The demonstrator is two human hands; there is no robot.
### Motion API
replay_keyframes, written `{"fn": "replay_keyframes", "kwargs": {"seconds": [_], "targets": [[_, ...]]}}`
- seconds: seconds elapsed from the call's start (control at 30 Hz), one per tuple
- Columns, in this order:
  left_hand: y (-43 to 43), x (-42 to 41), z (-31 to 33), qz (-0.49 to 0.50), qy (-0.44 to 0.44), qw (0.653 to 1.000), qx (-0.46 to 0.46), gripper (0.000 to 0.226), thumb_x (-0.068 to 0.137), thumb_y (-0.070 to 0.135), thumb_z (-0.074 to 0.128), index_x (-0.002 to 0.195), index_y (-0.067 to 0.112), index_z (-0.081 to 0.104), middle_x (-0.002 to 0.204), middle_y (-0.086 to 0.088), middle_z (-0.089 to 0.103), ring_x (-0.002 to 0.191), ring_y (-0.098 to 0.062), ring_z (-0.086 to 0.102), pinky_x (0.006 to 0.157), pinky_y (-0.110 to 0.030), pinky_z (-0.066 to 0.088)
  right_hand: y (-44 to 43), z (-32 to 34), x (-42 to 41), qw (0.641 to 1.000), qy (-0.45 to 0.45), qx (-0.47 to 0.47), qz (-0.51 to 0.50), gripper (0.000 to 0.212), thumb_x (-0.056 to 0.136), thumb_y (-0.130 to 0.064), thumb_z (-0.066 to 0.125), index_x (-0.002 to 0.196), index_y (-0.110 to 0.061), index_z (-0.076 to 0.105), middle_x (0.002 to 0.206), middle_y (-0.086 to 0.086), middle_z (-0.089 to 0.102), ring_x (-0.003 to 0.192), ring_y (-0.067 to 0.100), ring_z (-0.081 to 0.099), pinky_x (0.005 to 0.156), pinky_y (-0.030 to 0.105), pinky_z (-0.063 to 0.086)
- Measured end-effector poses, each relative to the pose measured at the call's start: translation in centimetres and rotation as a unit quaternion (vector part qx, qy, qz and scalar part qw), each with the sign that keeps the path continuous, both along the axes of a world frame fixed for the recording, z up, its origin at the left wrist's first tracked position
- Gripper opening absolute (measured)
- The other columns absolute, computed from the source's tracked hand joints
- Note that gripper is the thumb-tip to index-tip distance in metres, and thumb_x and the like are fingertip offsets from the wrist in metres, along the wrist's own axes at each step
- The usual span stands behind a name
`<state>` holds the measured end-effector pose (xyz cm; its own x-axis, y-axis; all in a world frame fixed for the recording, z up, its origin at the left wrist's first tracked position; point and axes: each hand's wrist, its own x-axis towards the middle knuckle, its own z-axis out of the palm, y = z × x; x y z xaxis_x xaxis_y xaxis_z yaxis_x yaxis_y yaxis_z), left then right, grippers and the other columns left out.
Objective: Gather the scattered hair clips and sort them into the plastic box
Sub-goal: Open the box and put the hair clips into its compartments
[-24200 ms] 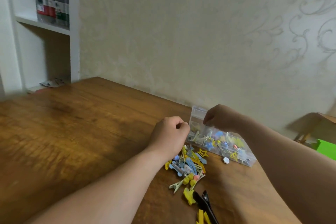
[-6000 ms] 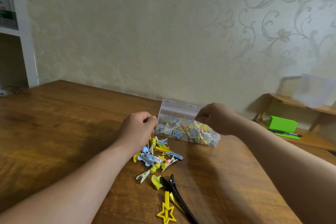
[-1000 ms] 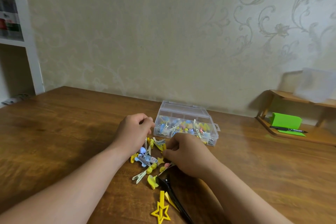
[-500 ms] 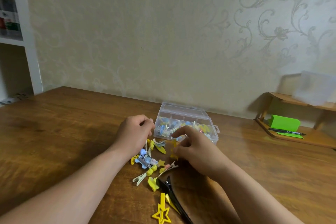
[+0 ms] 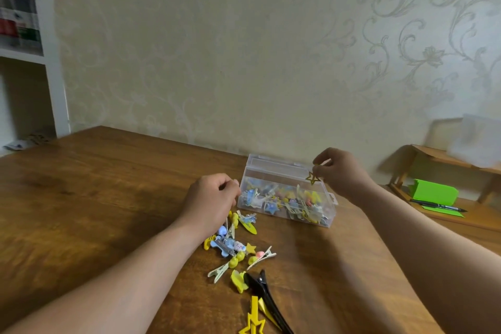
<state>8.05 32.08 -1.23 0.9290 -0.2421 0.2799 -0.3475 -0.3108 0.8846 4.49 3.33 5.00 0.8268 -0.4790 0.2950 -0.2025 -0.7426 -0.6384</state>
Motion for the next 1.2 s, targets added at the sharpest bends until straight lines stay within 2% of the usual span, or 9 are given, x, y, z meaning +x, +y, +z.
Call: {"fn": "replay_keyframes", "kwargs": {"seconds": [0.07, 0.17, 0.27, 0.47, 0.73, 0.9, 1.0, 1.13, 1.2], "targets": [[0.0, -0.1, 0.0, -0.001, 0.000, 1.000, 0.001, 0.034, 0.107, 0.029, 0.056, 0.084, 0.017, 0.077, 0.077, -0.004, 0.073, 0.083, -0.030, 0.071, 0.071, -0.036, 0.053, -0.4, -0.3, 0.6, 0.999, 0.012, -0.037, -0.009, 0.008, 0.095, -0.020, 0.073, 0.101, -0.022, 0.069, 0.089, 0.001, 0.076, 0.067, 0.020, 0.069, 0.059, 0.029, 0.051], [0.0, -0.1, 0.1, -0.003, 0.002, 1.000, 0.002, 0.033, 0.107, 0.028, 0.056, 0.085, 0.017, 0.078, 0.077, -0.002, 0.073, 0.083, -0.028, 0.070, 0.077, -0.042, 0.057, -0.5, -0.4, 1.1, 0.996, 0.044, -0.078, -0.013, 0.004, 0.097, -0.021, 0.069, 0.099, -0.023, 0.068, 0.089, -0.001, 0.075, 0.070, 0.020, 0.069, 0.059, 0.029, 0.052], [0.0, 0.0, 0.0, -0.003, 0.004, 1.000, 0.002, 0.033, 0.107, 0.029, 0.056, 0.084, 0.018, 0.078, 0.076, -0.001, 0.073, 0.082, -0.027, 0.070, 0.076, -0.040, 0.056, -0.5, -0.6, 1.3, 0.991, 0.082, -0.107, -0.008, 0.006, 0.099, -0.022, 0.065, 0.098, -0.024, 0.070, 0.091, -0.001, 0.074, 0.073, 0.018, 0.068, 0.059, 0.028, 0.051], [0.0, -0.1, 0.1, -0.008, 0.003, 1.000, 0.005, 0.033, 0.107, 0.030, 0.056, 0.085, 0.018, 0.078, 0.075, 0.000, 0.072, 0.082, -0.027, 0.070, 0.069, -0.033, 0.051, -0.5, -1.2, 1.4, 0.987, 0.123, -0.100, -0.010, 0.011, 0.097, -0.018, 0.067, 0.093, -0.018, 0.076, 0.088, -0.001, 0.074, 0.077, 0.013, 0.063, 0.058, 0.026, 0.044], [0.1, -0.3, 0.2, -0.007, 0.001, 1.000, 0.007, 0.033, 0.108, 0.030, 0.055, 0.086, 0.020, 0.078, 0.075, 0.000, 0.071, 0.082, -0.028, 0.070, 0.070, -0.034, 0.051, -0.2, -1.5, 1.2, 0.984, 0.133, -0.113, -0.038, 0.012, 0.096, -0.019, 0.071, 0.096, -0.020, 0.083, 0.085, -0.007, 0.075, 0.077, 0.012, 0.066, 0.061, 0.027, 0.052], [0.1, -0.3, 0.2, -0.007, -0.002, 1.000, 0.009, 0.033, 0.108, 0.030, 0.055, 0.085, 0.021, 0.077, 0.075, 0.001, 0.071, 0.076, -0.023, 0.068, 0.076, -0.041, 0.057, 0.3, -1.4, 0.9, 0.987, 0.095, -0.118, -0.054, 0.020, 0.099, -0.022, 0.065, 0.110, -0.021, 0.082, 0.095, -0.004, 0.075, 0.077, 0.013, 0.065, 0.060, 0.024, 0.047], [0.1, -0.3, 0.2, -0.006, -0.003, 1.000, 0.009, 0.033, 0.108, 0.029, 0.054, 0.085, 0.021, 0.077, 0.076, 0.001, 0.072, 0.081, -0.026, 0.070, 0.080, -0.044, 0.059, 1.2, -0.8, -0.3, 0.989, 0.064, -0.124, -0.051, 0.022, 0.101, -0.023, 0.060, 0.112, -0.021, 0.079, 0.086, -0.008, 0.071, 0.067, 0.008, 0.062, 0.052, 0.022, 0.040], [0.1, -0.4, 0.3, -0.003, -0.005, 1.000, 0.012, 0.033, 0.108, 0.029, 0.054, 0.085, 0.020, 0.077, 0.076, 0.000, 0.072, 0.082, -0.029, 0.070, 0.082, -0.046, 0.059, 3.6, -0.2, -3.0, 0.996, -0.036, -0.076, -0.028, 0.021, 0.101, -0.023, 0.059, 0.108, -0.022, 0.078, 0.092, -0.005, 0.076, 0.062, 0.012, 0.064, 0.054, 0.026, 0.044], [0.1, -0.4, 0.2, -0.002, -0.007, 1.000, 0.014, 0.033, 0.108, 0.029, 0.054, 0.086, 0.021, 0.077, 0.077, 0.001, 0.072, 0.081, -0.028, 0.070, 0.082, -0.046, 0.059, 5.3, -0.3, -4.7, 0.995, -0.095, -0.032, -0.004, 0.017, 0.101, -0.022, 0.061, 0.103, -0.025, 0.078, 0.087, -0.008, 0.076, 0.058, 0.007, 0.063, 0.053, 0.025, 0.046]]}}
